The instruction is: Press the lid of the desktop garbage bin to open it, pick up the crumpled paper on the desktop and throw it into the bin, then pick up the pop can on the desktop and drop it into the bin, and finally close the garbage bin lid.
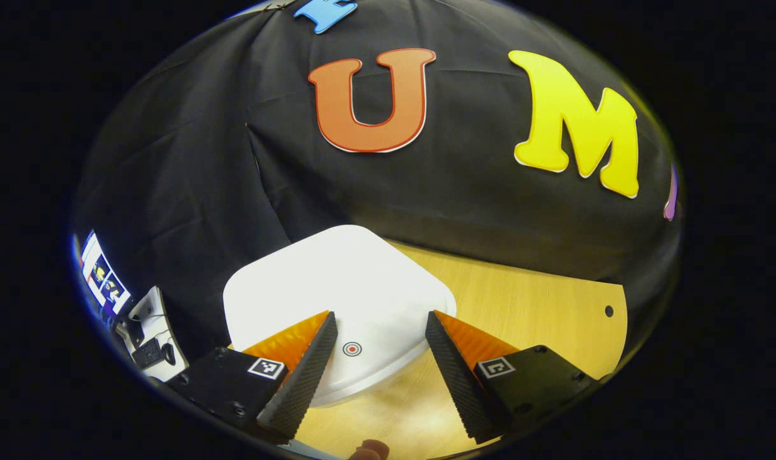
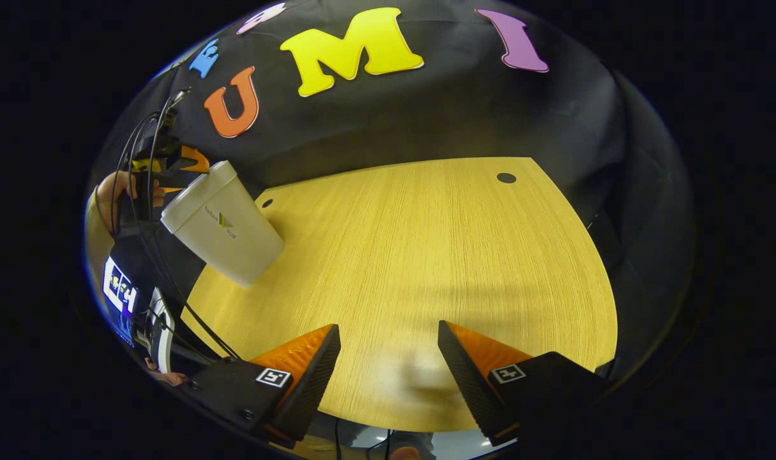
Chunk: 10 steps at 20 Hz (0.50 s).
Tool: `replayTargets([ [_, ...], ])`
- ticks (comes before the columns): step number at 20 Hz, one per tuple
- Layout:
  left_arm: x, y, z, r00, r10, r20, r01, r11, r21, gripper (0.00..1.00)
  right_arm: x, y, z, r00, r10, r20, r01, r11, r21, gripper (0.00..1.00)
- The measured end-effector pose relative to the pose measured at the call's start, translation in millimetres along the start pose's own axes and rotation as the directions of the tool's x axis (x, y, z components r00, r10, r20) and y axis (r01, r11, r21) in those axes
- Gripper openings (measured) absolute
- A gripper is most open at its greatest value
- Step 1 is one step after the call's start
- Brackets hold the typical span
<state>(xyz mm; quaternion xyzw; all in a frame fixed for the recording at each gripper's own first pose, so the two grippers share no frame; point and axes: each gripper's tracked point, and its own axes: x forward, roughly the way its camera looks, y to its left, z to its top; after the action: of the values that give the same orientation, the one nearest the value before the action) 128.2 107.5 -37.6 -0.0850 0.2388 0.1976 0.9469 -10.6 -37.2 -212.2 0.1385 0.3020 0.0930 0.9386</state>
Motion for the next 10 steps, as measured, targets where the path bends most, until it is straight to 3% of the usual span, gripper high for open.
replayTargets([
  [1, 1, -1, 4, 0.999, -0.001, 0.034, 0.002, 1.000, -0.021, 0.94, 0, 2, 0, 1.000, 0.004, 0.002, -0.004, 1.000, 0.003, 0.97],
  [5, -1, 0, 7, 0.996, 0.014, 0.086, -0.017, 0.999, 0.043, 0.94, 3, 8, -2, 1.000, 0.017, 0.005, -0.017, 1.000, 0.007, 0.97],
  [10, -20, 4, 21, 0.989, -0.002, 0.148, 0.002, 1.000, 0.001, 0.94, -2, 17, 12, 0.999, 0.022, 0.039, -0.021, 0.999, -0.026, 0.97],
])
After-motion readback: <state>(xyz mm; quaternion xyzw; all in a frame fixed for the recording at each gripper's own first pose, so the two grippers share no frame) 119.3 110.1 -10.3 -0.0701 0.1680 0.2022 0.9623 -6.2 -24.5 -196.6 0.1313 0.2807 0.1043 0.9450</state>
